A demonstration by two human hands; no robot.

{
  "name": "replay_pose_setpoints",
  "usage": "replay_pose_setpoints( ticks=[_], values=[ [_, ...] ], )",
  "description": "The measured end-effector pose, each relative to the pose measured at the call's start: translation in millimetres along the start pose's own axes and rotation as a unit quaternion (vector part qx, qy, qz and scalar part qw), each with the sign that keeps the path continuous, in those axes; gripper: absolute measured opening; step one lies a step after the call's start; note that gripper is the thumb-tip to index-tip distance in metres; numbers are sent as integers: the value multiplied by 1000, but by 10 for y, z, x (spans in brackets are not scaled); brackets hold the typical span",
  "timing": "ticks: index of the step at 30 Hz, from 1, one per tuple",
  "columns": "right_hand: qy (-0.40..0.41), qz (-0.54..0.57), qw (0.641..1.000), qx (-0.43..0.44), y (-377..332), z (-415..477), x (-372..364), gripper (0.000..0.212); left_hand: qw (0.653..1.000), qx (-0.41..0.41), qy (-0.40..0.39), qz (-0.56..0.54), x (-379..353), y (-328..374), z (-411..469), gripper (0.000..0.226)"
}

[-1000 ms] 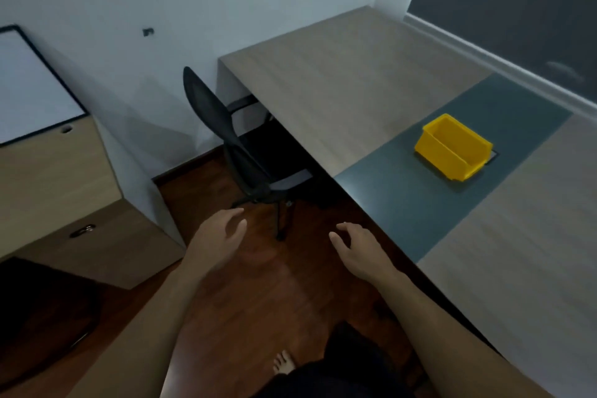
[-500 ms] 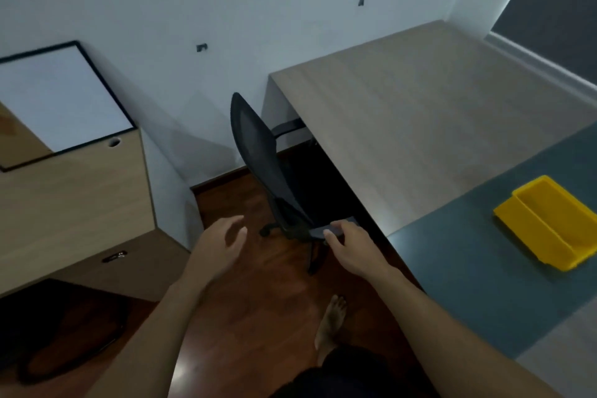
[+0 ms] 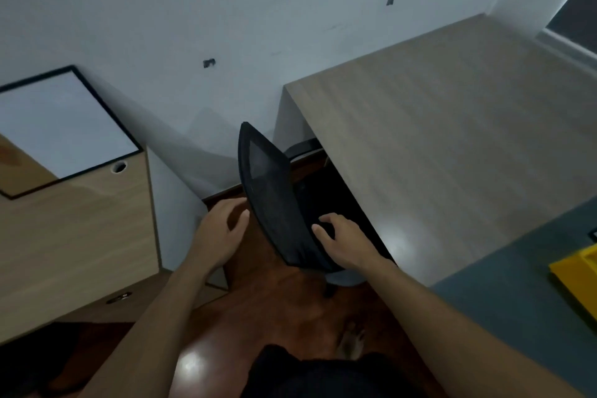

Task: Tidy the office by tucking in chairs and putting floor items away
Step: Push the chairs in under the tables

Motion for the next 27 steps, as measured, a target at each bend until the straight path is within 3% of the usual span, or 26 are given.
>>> replay_pose_setpoints(
  ticks=[7,12,15,20,24,27],
  values=[
    [-4,2,1000,-28,-178,544,-220,72,998,-60,-34,-2,-46,-304,866,41],
    [26,43,995,-82,-368,851,-415,67,979,-152,-129,50,-113,-538,1549,40],
    [52,93,984,-140,-503,967,-581,58,949,-247,-163,108,-151,-731,2014,37],
    [97,122,967,-201,-715,1036,-915,59,854,-424,-175,246,-314,-860,2549,45],
    [123,157,952,-231,-908,989,-1152,59,799,-494,-204,276,-373,-690,2667,58],
    [145,133,946,-258,-1010,991,-1310,71,793,-490,-207,296,-400,-646,2713,56]
  ],
)
Point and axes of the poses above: each hand's wrist, its own z-axis towards the middle knuckle, its own x-axis out of the back of the hand, y = z × x, the point moved 1 cm from there along z, towards the middle knuckle, and after that the axes turned 7 degrees about z, right-handed, at the moved point
